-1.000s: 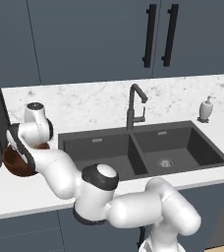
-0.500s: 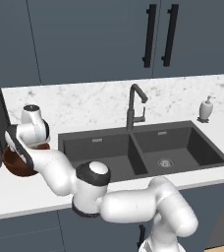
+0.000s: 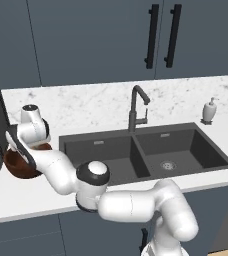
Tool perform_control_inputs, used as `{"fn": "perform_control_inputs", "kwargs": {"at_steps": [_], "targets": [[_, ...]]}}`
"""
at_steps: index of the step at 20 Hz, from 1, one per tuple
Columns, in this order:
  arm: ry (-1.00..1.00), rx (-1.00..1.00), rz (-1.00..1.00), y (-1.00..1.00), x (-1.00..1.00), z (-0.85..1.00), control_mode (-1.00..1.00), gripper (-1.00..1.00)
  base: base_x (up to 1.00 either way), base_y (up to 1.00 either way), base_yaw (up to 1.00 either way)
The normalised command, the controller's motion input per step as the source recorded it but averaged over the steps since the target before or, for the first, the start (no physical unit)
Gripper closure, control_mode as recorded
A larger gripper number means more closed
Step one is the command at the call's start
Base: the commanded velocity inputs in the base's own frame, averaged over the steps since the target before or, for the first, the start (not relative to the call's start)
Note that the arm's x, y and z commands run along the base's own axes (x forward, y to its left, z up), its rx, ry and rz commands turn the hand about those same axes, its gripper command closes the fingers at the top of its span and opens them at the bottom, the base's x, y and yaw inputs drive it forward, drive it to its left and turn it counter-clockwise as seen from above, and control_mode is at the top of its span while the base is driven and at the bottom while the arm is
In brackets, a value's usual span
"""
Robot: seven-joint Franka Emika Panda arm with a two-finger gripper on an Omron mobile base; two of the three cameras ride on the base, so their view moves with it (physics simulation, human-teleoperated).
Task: Pick the sweet potato from the sink and place it in the bowl. Then pick the bowl and place it in the microwave. Then close the microwave door and press the start button.
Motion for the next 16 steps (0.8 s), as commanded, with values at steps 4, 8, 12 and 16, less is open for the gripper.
{"fn": "perform_control_inputs", "kwargs": {"at_steps": [4, 8, 12, 16], "targets": [[0.0, 0.0, 0.0, 0.0, -0.17, 0.0, -1.0, -1.0, 0.0, 0.0, 0.0], [0.0, 0.01, 0.0, 0.0, -0.39, 0.0, -1.0, -1.0, 0.0, 0.0, 0.0], [-0.05, 0.03, 0.0, -0.16, -0.33, 0.0, -1.0, -1.0, 0.0, 0.0, 0.0], [-0.1, 0.1, -0.03, -0.46, -0.46, 0.02, -1.0, -1.0, 0.0, 0.0, 0.0]]}}
